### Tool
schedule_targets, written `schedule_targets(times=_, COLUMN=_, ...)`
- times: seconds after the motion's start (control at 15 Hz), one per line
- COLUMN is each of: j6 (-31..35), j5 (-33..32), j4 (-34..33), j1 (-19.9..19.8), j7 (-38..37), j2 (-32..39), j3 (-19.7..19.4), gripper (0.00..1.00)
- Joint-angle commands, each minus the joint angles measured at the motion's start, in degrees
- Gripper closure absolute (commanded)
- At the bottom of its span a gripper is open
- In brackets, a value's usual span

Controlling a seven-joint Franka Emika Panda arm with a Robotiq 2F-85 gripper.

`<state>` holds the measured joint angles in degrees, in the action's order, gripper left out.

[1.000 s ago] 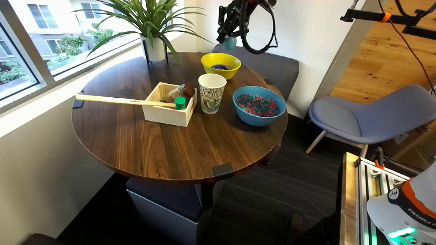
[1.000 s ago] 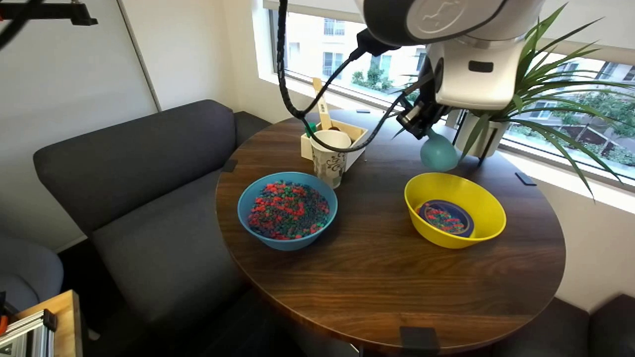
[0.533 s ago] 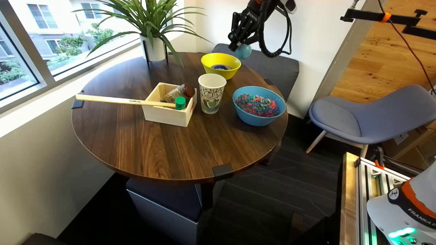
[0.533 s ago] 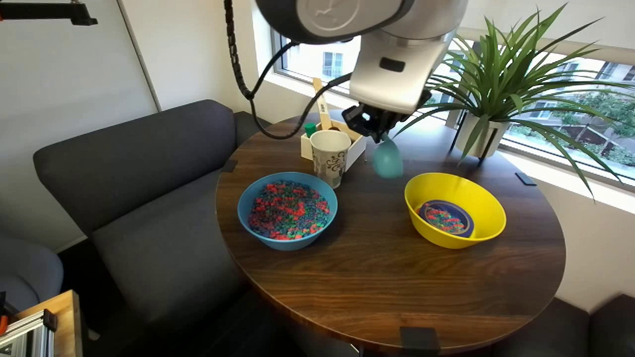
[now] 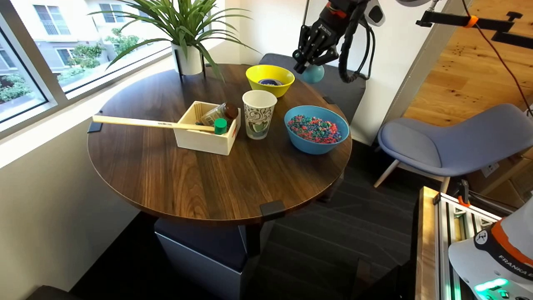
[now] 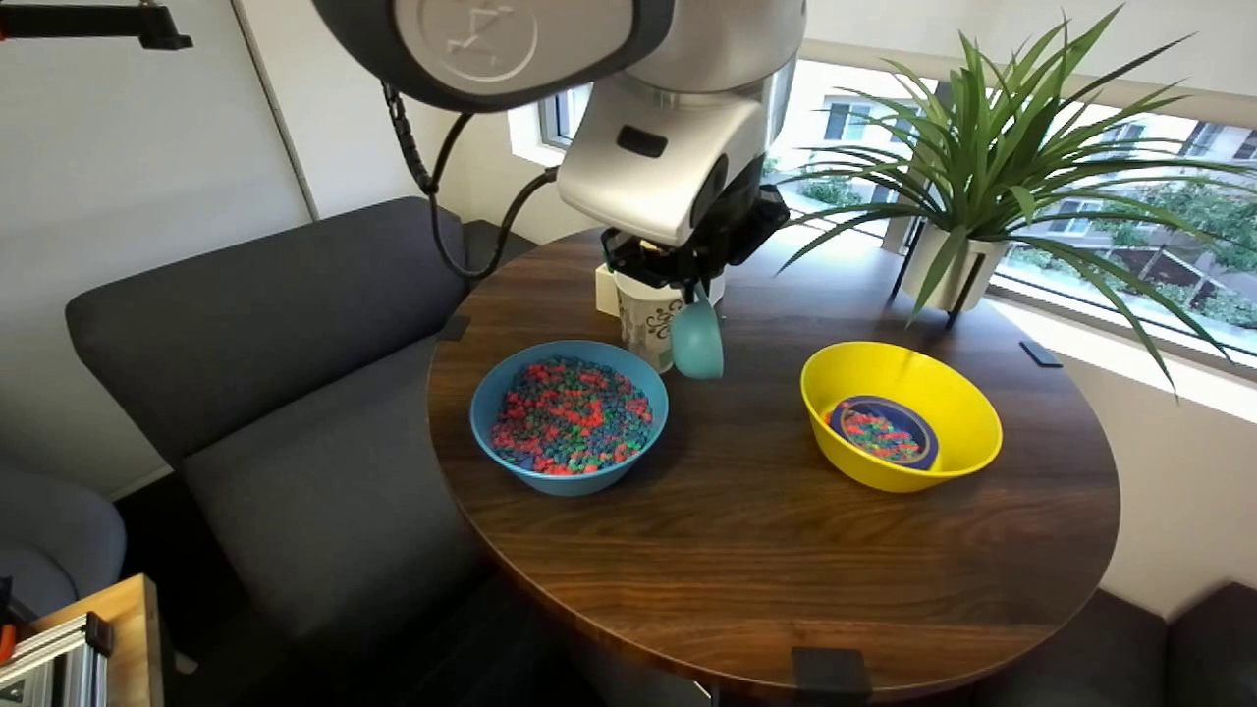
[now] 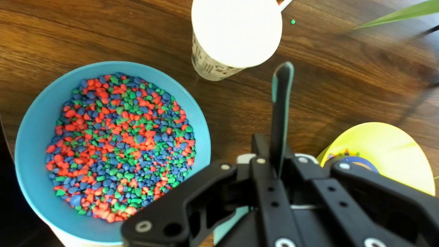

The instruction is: Put the measuring spoon in the blue bowl

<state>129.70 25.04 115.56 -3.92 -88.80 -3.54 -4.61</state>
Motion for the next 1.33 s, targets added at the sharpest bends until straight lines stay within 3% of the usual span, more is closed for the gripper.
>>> schedule_targets(times=0.0, j6=0.77, j5=-2.63, j4=0.37, j1=0.03, j7=-1.04, j2=-0.05, j3=0.74, gripper=0.98)
schedule_targets(times=0.27, j6=1.6, j5=-7.97, j4=6.32, j1=0.88, j7=-4.57, j2=-3.95, j3=2.52, gripper=0.98)
schedule_targets(times=0.73, j6=4.31, j5=-3.08, j4=17.93, j1=2.4, j7=-4.9, j2=-12.57, j3=5.12, gripper=0.98)
schedule_targets(times=1.27, j6=17.54, j5=-4.42, j4=23.8, j1=2.93, j7=-4.62, j2=-11.83, j3=8.09, gripper=0.98)
